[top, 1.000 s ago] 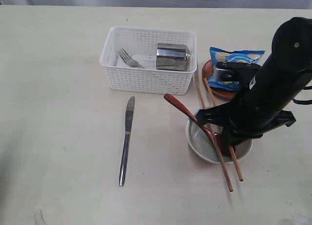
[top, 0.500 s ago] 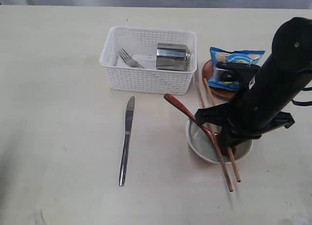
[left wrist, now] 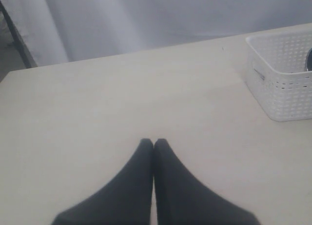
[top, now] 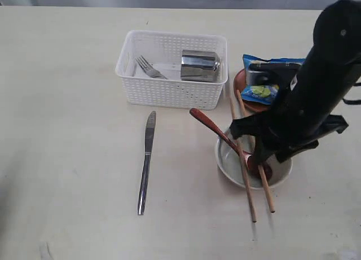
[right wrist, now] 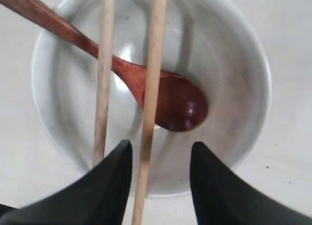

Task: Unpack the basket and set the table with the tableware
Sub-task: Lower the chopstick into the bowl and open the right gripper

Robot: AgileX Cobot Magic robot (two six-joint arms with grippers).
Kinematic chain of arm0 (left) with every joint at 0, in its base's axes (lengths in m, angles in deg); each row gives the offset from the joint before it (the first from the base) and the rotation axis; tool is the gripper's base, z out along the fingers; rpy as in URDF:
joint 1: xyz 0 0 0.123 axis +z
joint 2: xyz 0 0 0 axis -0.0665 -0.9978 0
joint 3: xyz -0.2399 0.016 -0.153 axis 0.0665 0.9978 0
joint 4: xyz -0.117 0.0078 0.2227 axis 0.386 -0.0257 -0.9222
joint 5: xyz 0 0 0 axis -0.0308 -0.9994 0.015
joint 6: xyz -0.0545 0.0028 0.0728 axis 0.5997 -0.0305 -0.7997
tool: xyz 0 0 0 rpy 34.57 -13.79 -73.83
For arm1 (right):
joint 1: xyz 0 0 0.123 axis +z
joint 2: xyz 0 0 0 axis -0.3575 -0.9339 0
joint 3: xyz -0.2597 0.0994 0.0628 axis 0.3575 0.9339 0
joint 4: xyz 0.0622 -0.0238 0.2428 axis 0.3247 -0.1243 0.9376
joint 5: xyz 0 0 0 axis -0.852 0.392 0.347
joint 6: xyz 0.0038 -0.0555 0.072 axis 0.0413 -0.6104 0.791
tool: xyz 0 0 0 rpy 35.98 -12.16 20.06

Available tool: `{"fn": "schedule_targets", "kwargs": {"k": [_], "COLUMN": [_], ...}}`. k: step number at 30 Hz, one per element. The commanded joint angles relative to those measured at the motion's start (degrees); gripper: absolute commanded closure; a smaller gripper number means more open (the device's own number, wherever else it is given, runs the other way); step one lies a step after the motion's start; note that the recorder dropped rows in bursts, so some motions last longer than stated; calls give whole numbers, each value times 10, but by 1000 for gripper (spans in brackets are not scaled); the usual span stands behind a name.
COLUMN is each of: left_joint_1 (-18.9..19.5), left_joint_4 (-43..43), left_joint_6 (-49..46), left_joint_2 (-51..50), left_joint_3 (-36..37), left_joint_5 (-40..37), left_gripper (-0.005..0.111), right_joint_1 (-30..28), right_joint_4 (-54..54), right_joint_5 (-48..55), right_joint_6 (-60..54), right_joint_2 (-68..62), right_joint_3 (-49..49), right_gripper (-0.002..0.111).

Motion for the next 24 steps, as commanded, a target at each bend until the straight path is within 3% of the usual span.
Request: {"fn": "schedule_targets", "kwargs": {"k": [1,4,11,24], "left_joint_1": [0,0,0,0], "left_joint_4": [2,2,2,2], "left_joint_6": [3,3,3,3], "left_joint_2": [2,2,2,2], "left_joint_3": [2,2,2,2], "left_joint_5": [1,1,1,1], "left_gripper": [107,107,107,107], "right_joint_1": [-2,-1,1,1], "right_joint_4": [-49,-30,30,21], "right_joint_5": [74,98,55,1], "right_joint_6": [11,5,-31,-32], "right_joint_2": [4,4,3,-37], "right_joint_3": [-76,-109,-86,-57], "right_gripper": [71,70,52,51]}}
